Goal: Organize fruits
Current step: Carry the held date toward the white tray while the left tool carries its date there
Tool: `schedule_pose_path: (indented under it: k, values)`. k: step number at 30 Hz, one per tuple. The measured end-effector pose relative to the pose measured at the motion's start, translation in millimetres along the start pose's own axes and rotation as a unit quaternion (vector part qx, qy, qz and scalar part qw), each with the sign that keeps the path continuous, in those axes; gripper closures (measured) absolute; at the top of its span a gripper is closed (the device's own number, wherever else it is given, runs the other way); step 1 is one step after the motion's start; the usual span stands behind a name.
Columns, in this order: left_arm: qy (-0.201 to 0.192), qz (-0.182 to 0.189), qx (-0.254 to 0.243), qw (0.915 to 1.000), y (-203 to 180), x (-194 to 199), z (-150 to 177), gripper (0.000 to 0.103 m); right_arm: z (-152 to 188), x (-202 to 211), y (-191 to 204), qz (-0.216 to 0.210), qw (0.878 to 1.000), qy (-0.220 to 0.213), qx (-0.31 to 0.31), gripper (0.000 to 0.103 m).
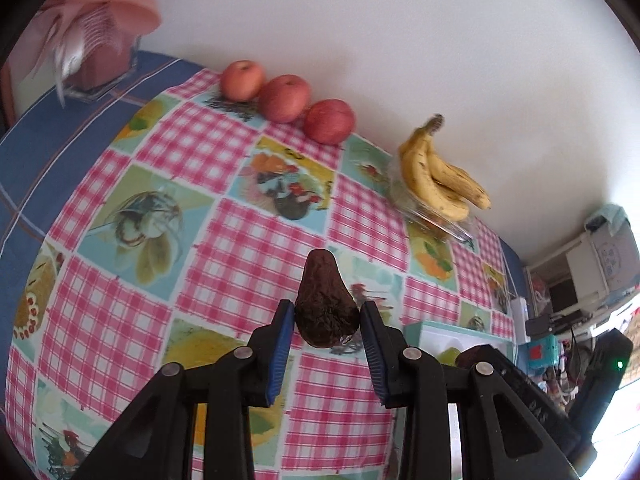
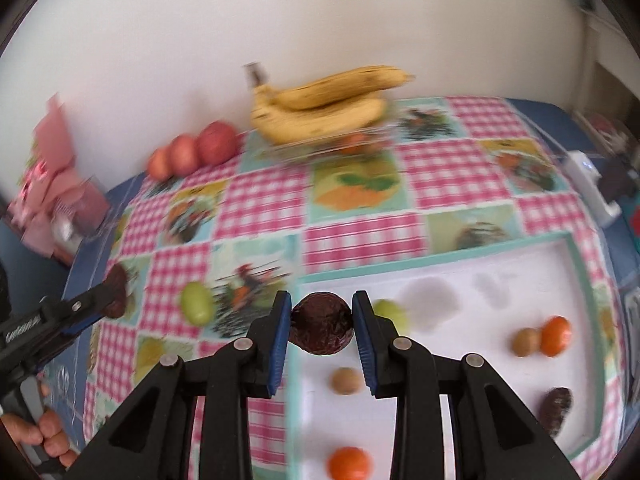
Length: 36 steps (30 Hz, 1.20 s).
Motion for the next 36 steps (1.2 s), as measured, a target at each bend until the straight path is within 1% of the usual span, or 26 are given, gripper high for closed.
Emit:
schedule_pose_path:
  k: [5, 10, 13, 18, 20, 23, 26, 28, 30, 36]
  values:
    - [0.012, 0.006, -0.040, 0.9991, -31, -6, 9, 0.067, -3, 10, -51, 0.047, 0.997, -0.008, -0.054, 0.070]
    - [0.034, 0.018, -0.094, 0.9948, -74, -18, 27, 0.067, -3, 21, -89, 0.068, 0.993, -0.016, -0.094, 0.070]
    - [0.050, 0.029, -0.128, 0.9901, -101, -26, 41, 0.067, -3, 27, -102, 0.077, 0.991, -0.022, -0.104, 0.070]
    - [0.076, 0.040, -0.182, 0.9796, -142, -38, 67, 0.067, -6, 38, -116, 0.083, 0.989, -0.030, -0.117, 0.070]
    - [0.092, 0.044, -0.202, 0.9742, -157, -47, 80, 0.067, -7, 40, -119, 0.084, 0.989, -0.032, -0.116, 0.070]
    - [0.114, 0.048, -0.220, 0.9677, -169, -57, 97, 0.067, -4, 33, -121, 0.082, 0.990, -0.022, -0.116, 0.070]
    - [0.142, 0.043, -0.234, 0.9610, -173, -73, 115, 0.067, 5, 14, -123, 0.078, 0.990, 0.006, -0.120, 0.070]
    - [0.161, 0.039, -0.236, 0.9575, -174, -83, 126, 0.066, 9, 6, -124, 0.079, 0.990, 0.017, -0.120, 0.070]
    - [0.175, 0.036, -0.238, 0.9548, -173, -90, 134, 0.066, 13, 0, -123, 0.076, 0.990, 0.026, -0.120, 0.070]
    - [0.188, 0.022, -0.240, 0.9522, -170, -100, 143, 0.066, 18, -12, -120, 0.077, 0.989, 0.045, -0.115, 0.070]
Point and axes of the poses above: each gripper's, at about its wrist camera, not at the fingertips, and x roughly against the way its jaws point, y to its left, z to its underside, the point moved 2 cm from there along -x, roughly the way its jaws point, and after that the axes turned 4 degrees about -y, right-handed, at the moved point
